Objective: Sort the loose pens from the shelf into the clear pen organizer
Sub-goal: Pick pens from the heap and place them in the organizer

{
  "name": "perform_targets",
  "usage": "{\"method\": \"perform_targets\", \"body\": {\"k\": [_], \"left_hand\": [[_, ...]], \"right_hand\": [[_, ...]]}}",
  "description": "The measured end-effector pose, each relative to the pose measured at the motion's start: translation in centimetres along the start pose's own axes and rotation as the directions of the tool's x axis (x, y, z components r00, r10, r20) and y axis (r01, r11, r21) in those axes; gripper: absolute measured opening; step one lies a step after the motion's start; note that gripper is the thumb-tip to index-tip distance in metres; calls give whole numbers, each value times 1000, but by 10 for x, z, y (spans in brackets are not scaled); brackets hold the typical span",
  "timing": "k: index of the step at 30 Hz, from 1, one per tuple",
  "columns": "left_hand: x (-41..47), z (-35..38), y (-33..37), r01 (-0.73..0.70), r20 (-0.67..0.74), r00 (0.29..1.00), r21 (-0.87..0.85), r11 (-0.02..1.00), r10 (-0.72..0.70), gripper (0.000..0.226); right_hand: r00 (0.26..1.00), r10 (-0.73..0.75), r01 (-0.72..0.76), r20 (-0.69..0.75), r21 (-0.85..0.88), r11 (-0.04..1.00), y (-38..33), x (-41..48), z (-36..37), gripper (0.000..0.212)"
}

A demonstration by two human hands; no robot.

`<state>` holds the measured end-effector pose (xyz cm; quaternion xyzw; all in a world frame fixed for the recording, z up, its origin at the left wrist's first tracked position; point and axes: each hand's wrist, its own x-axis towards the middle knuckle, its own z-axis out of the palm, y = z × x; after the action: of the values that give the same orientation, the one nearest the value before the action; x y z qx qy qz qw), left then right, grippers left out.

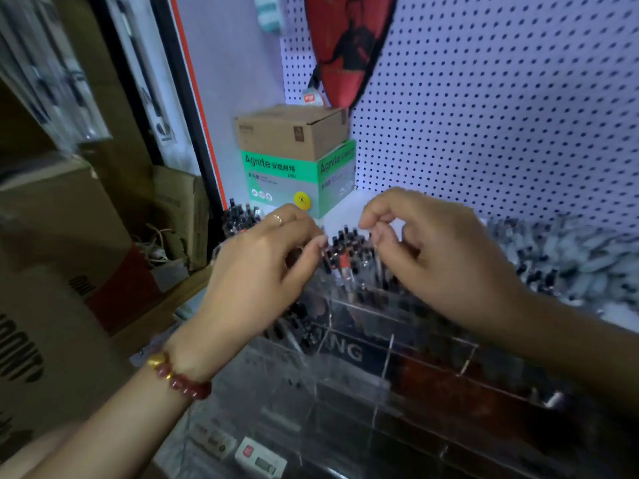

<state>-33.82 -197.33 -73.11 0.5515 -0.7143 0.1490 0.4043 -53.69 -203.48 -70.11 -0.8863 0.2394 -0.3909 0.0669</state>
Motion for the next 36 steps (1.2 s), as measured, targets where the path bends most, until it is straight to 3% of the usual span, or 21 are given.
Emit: {"method": "perform_targets", "body": {"k": [4,7,11,12,14,16,18,21,27,31,34,36], "left_hand": [[49,21,20,-47,37,998,-69,996,50,27],[86,50,34,-52,76,995,-118,992,61,29],[125,94,55,-38,166,984,-154,987,63,26],[132,104,61,-42,191,979,-155,987,72,23],[145,120,71,-73,233,967,-139,988,105,20],[157,134,78,-107,275,953,-73,992,123,21],[164,147,81,-94,291,951,-57,994,107,24],[162,163,81,-55,324,942,-95,994,84,29],[156,169,74,45,324,946,-174,984,14,27],[156,170,67,180,347,936,-305,935,-67,24],[157,171,67,211,333,938,-328,921,-96,25],[157,172,68,227,347,933,-361,905,-95,25]], "right_hand": [[971,188,-176,-147,90,980,43,16,-41,13],[933,299,-307,-199,-10,952,87,22,-68,14],[861,509,-509,-9,7,861,152,13,-91,17],[845,532,-530,56,-42,847,168,5,-91,15],[782,602,-535,161,-319,782,198,-11,-87,10],[689,688,-439,227,-624,646,217,-23,-78,28],[619,728,-385,295,-694,609,226,-28,-72,44],[585,745,-387,321,-697,604,232,-28,-65,54],[635,705,-319,315,-724,611,229,-20,-60,42],[709,680,-503,187,-542,673,228,-19,-61,30],[752,654,-549,81,-472,690,230,-17,-65,22],[780,625,-595,-15,-327,734,226,-14,-71,24]]}}
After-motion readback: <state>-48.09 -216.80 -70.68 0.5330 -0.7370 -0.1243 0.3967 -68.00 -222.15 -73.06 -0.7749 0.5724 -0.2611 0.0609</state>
